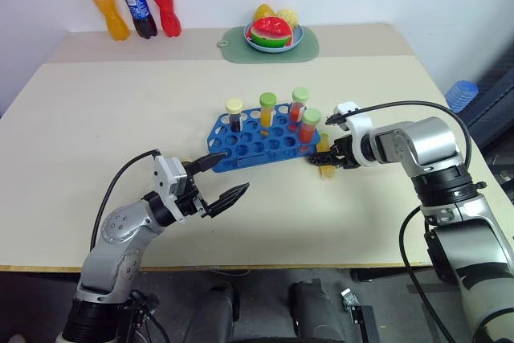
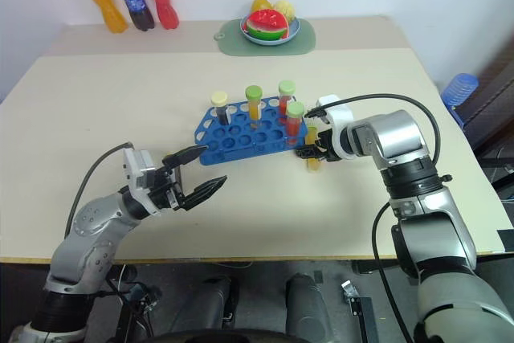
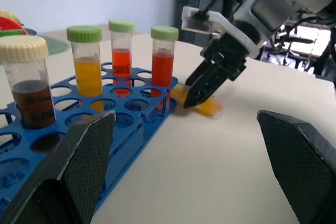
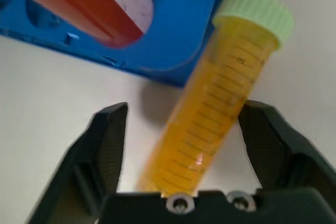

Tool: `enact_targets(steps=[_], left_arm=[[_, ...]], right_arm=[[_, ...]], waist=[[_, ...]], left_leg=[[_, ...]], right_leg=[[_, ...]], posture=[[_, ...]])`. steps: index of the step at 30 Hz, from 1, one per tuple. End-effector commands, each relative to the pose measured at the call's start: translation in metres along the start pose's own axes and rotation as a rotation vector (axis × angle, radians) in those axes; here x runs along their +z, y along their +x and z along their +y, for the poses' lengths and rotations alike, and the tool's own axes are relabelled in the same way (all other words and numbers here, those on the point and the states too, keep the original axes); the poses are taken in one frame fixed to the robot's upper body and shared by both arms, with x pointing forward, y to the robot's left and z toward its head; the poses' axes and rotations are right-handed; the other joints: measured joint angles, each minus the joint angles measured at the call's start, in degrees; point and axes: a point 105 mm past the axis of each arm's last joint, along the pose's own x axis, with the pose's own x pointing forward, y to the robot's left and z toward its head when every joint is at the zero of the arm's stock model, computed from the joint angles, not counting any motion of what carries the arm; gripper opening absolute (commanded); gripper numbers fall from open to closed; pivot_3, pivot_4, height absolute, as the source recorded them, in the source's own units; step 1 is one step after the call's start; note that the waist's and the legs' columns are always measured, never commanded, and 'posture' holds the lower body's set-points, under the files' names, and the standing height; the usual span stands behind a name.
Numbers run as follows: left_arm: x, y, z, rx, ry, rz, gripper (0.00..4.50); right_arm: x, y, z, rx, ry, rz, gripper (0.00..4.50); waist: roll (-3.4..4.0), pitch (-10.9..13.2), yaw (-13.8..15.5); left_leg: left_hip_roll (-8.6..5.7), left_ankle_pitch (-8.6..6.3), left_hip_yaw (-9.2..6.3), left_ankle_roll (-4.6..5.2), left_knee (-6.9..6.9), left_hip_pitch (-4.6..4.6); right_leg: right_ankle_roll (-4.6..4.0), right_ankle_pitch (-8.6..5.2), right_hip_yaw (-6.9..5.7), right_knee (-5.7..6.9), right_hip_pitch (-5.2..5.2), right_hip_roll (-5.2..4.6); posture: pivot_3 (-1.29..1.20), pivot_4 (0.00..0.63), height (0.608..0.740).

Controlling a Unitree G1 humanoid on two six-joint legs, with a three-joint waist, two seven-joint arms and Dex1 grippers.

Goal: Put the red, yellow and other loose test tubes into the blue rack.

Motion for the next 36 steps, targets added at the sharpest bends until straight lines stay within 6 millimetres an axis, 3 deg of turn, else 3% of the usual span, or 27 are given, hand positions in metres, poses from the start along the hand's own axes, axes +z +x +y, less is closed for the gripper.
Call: enact_targets(steps=[1,3,4,6,11,15,20,23,27,30,36], left_arm=[[0.010,-0.001,-0.003,-0.002,0.036,-0.027,4.50],[0.010,-0.002,-0.003,0.000,0.037,-0.024,4.50],[0.010,-0.002,-0.003,0.001,0.037,-0.023,4.50],[0.010,-0.002,-0.003,0.001,0.038,-0.022,4.50],[0.010,0.000,-0.001,-0.005,0.041,-0.022,4.50],[0.010,0.002,0.000,-0.015,0.040,-0.024,4.50],[0.010,0.006,0.001,-0.033,0.036,-0.027,4.50],[0.010,0.008,0.003,-0.038,0.036,-0.029,4.50],[0.009,0.009,0.004,-0.044,0.034,-0.031,4.50],[0.007,0.009,0.004,-0.047,0.030,-0.033,4.50],[0.008,0.011,0.005,-0.056,0.031,-0.036,4.50]], right_arm=[[-0.011,0.005,-0.008,-0.038,-0.116,0.024,1.81],[-0.013,0.004,-0.016,-0.081,-0.214,0.019,1.00],[-0.014,0.003,-0.019,-0.092,-0.239,0.019,0.85],[-0.018,0.000,-0.032,-0.143,-0.307,0.021,0.85],[-0.033,-0.016,-0.070,-0.272,-0.276,0.040,0.85],[-0.050,-0.033,-0.101,-0.383,-0.122,0.028,0.85],[-0.055,-0.044,-0.118,-0.464,0.059,-0.073,0.85],[-0.036,-0.046,-0.110,-0.403,0.191,-0.270,0.85],[0.012,-0.068,-0.070,-0.217,0.099,-0.757,0.85],[0.031,-0.083,-0.046,-0.187,0.056,-1.002,0.85],[0.058,-0.086,0.007,-0.145,-0.109,-1.206,0.85]], waist=[[0.00,0.00,-0.06],[-0.03,-0.02,-0.03],[-0.05,-0.03,-0.02],[-0.12,-0.07,0.01],[-0.22,-0.13,0.51],[-0.24,-0.14,1.69],[-0.24,-0.14,1.89],[-0.24,-0.14,1.63],[-0.19,-0.11,0.68],[-0.02,-0.01,-0.22],[0.01,0.01,-0.11]], left_leg=[[0.00,0.00,0.01,0.00,0.00,0.01],[0.01,0.00,0.02,0.00,0.00,0.03],[0.01,0.00,0.03,0.00,0.00,0.04],[0.01,0.00,0.04,0.00,0.02,0.06],[-0.02,0.00,0.01,0.00,0.09,0.12],[-0.10,0.00,-0.07,0.00,0.09,0.24],[-0.12,-0.02,-0.10,0.03,0.05,0.23],[-0.11,-0.02,-0.12,0.03,0.01,0.23],[-0.04,-0.04,-0.09,0.06,-0.08,0.25],[0.00,-0.05,-0.06,0.08,-0.12,0.25],[0.02,-0.04,-0.07,0.07,-0.05,0.27]], right_leg=[[0.00,0.00,0.00,0.00,0.00,0.00],[0.00,0.00,-0.01,0.01,0.03,0.02],[0.00,0.00,-0.01,0.00,0.04,0.02],[0.00,0.00,-0.02,-0.01,0.09,0.01],[0.00,0.00,-0.06,-0.04,0.28,-0.01],[-0.02,-0.01,-0.15,-0.21,0.55,-0.09],[-0.02,-0.01,-0.17,-0.43,0.64,-0.10],[-0.01,-0.01,-0.20,-0.50,0.67,-0.09],[0.02,0.01,-0.20,-0.48,0.61,-0.03],[0.03,0.01,-0.09,-0.28,0.44,0.00],[0.03,0.00,0.03,0.02,0.24,0.03]], posture=[[0.00,0.150,0.740],[0.00,0.150,0.740],[0.00,0.150,0.740],[0.00,0.150,0.740],[0.00,0.150,0.740],[0.00,0.150,0.740],[0.00,0.150,0.740],[0.00,0.150,0.740],[0.00,0.150,0.740],[0.00,0.150,0.740],[0.00,0.150,0.740]])
